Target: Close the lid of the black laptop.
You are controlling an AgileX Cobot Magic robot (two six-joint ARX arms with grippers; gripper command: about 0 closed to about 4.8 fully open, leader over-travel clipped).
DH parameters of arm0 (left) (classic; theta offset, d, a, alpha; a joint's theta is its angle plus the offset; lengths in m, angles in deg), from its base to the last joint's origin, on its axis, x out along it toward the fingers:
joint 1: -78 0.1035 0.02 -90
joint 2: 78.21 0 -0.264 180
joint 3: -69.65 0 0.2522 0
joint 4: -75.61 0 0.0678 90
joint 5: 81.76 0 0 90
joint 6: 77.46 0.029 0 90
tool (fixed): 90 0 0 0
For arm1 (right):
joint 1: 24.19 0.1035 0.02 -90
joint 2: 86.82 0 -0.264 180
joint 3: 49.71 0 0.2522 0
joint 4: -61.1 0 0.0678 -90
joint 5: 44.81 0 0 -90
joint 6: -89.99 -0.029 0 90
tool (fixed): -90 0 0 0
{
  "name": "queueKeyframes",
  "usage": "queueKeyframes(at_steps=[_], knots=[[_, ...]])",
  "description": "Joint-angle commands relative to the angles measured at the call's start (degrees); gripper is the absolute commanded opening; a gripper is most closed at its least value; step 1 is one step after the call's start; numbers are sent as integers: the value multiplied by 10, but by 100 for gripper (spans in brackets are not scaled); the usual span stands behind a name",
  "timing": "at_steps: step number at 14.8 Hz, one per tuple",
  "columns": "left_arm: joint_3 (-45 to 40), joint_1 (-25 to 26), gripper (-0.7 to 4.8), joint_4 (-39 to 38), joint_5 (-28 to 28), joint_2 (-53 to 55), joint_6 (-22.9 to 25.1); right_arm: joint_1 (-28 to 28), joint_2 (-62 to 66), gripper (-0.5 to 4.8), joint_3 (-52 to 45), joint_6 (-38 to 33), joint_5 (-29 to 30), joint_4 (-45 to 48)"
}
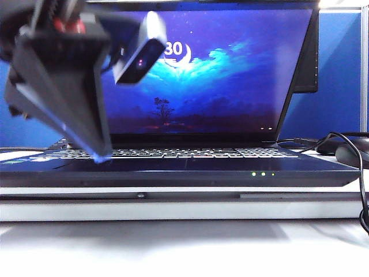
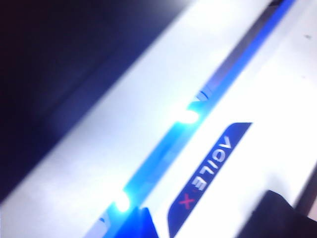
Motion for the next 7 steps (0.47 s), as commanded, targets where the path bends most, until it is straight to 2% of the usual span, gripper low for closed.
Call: queueKeyframes(at_steps=[1,7], knots=[[2,-18,-5,5,-2,-45,-20,2,-1,-5,9,-9,7,-3],[2,-18,-5,5,-28,-193,-65,4,-1,-5,9,-11,9,-30]])
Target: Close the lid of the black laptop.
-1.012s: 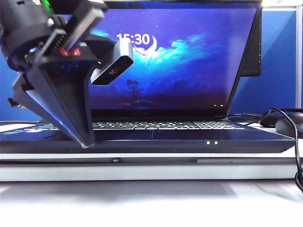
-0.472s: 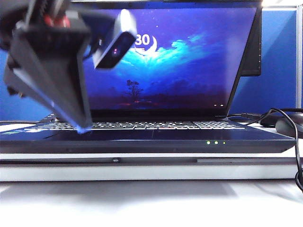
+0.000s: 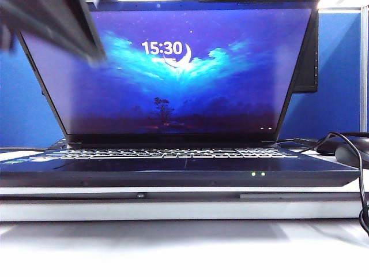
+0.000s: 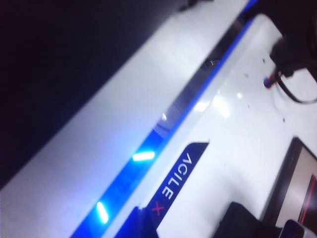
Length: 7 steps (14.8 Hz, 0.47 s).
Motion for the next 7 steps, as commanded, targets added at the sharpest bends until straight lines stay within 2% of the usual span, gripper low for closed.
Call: queueKeyframes(at_steps=[1,4,7], knots=[[2,0,-5,7,-18,-56,-18,6,-1,-5,2,-2,4,-28],[4,0,-5,14,-98,-108,-29,30,-1,-5,-2,-3,3,-31],[4,0,-5,36,-107,-142,-30,49,0,-5,-15,-17,3,-24]])
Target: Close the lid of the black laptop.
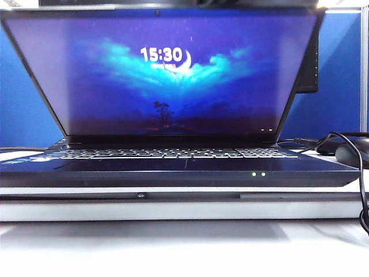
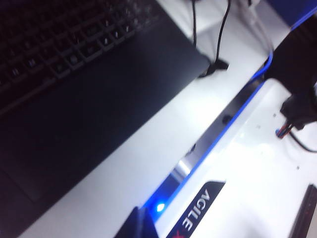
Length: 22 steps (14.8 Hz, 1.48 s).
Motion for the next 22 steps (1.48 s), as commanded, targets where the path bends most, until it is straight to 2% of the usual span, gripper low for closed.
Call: queueKeyframes(at_steps=[1,6,15,18,20,22], knots=[[3,0,-5,38,-27,-30,-6,13,0,-5,-13,-17,9,-11],[3,1,-5,66,-115,-47,2,14,0,-5,-14,-28,9,-13],[3,1,-5,73,-120,-19,43,55,28,-5,-14,-45,-17,-29],[3,2,-5,68,-148,14,68,56,29,-5,-14,-55,-24,-29],[3,2,-5,68,-191,34,81,55,29,-5,-14,-58,-47,-38],[3,2,-5,73,-198,41,94,55,37,-5,-15,-60,-49,-54]])
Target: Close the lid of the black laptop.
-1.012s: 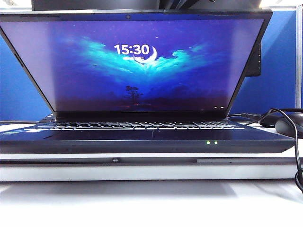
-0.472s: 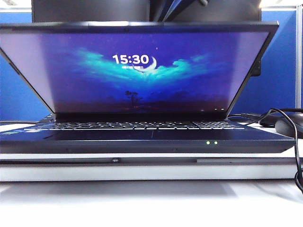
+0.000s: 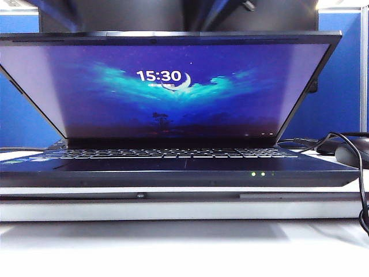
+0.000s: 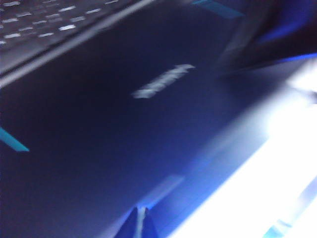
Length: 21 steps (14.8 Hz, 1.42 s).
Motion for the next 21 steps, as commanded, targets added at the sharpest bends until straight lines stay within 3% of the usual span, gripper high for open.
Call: queueKeyframes(at_steps=[1,5,21], knots=[[3,0,-5,15,-20,3,16,1,9,-5,-2,-4,-3,-26],[3,0,-5,16,-50,3,25,1,12,-5,-27,-10,-3,-9],[3,0,-5,23,-61,2,25,-2,13,-5,-98,-28,-2,54]])
